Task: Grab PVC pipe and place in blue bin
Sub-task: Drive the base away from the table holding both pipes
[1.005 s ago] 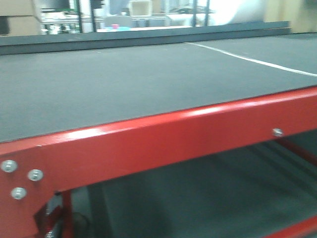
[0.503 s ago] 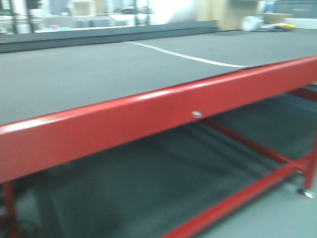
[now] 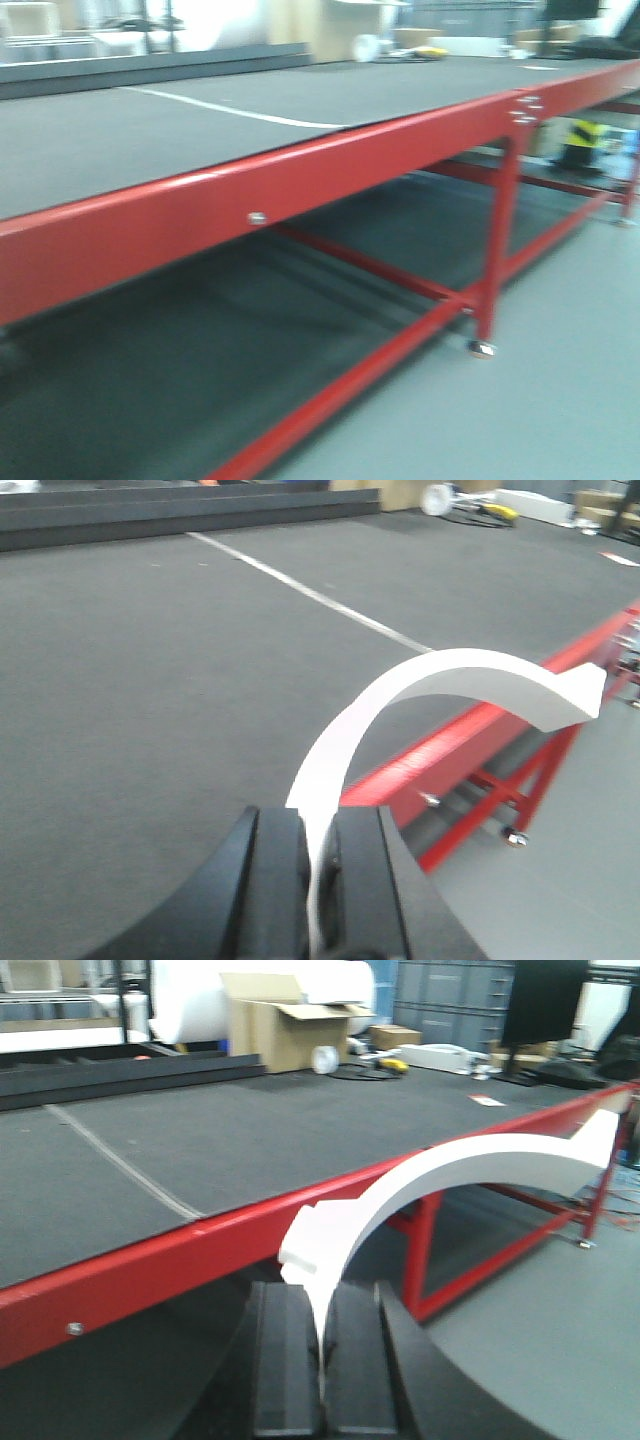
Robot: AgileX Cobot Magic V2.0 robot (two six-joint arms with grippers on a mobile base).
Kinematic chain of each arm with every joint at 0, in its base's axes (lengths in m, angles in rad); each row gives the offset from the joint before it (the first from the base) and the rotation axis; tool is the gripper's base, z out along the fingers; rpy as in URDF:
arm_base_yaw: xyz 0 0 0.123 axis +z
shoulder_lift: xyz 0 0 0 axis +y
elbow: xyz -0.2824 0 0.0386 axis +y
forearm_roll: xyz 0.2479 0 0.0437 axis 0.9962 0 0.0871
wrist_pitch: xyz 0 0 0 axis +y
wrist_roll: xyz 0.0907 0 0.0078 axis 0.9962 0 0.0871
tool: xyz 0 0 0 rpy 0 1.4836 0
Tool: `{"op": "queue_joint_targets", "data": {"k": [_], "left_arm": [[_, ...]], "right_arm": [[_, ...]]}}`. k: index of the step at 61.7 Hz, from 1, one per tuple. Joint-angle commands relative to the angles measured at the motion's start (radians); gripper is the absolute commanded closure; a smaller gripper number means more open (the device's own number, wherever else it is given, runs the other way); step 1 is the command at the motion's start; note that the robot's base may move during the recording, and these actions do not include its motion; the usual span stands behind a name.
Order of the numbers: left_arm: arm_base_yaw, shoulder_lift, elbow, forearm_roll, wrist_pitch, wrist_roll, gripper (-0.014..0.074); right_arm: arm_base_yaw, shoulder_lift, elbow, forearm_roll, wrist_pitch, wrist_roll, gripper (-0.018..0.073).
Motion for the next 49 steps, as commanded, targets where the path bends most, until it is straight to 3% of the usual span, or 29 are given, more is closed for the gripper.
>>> {"op": "queue_joint_targets", "data": {"k": [1,49], "left_arm": [[0.003,-0.005,-0.002,-0.005,-0.030,-0.002,0.0707],[0.003,-0.005,-0.002,-0.005,-0.030,-0.002,0.0707]], "right_arm": [[0.000,-0.002,0.001,-0.001,-0.025,-0.002,0.0728],[0.000,-0.002,0.001,-0.001,-0.025,-0.002,0.0728]]}}
